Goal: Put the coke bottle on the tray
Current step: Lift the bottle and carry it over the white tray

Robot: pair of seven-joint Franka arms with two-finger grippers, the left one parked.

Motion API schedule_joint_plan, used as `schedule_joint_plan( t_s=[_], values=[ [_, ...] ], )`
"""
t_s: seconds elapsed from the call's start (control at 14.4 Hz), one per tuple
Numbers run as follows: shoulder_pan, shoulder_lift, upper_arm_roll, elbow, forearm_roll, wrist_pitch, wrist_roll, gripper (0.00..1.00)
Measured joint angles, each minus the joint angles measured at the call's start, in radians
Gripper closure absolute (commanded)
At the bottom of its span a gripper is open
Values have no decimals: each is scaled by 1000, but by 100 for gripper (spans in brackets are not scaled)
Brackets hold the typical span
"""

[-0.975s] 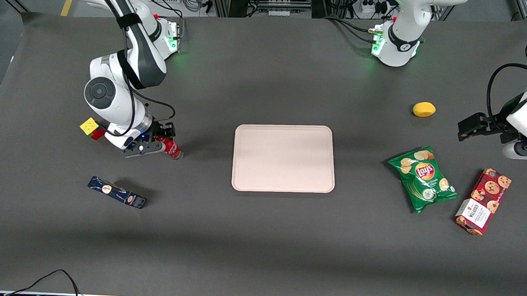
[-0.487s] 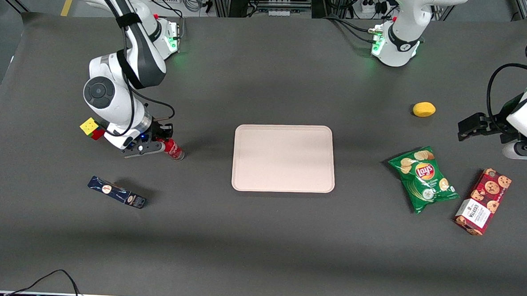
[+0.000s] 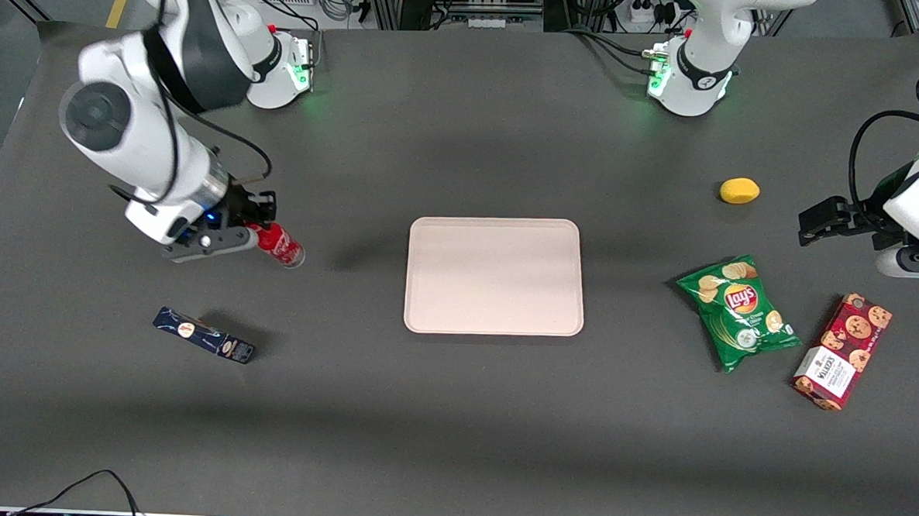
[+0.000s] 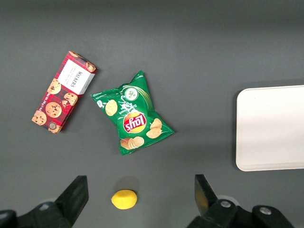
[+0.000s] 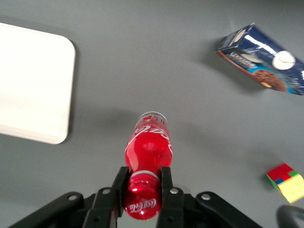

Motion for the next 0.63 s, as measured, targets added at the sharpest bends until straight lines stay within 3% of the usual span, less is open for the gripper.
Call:
schedule_joint_plan(
  t_s=[0.28, 0.63],
  values=[
    [1, -26, 1, 218, 1, -246, 0, 100],
    [13, -14, 55, 257, 27, -270, 126, 100]
  ],
)
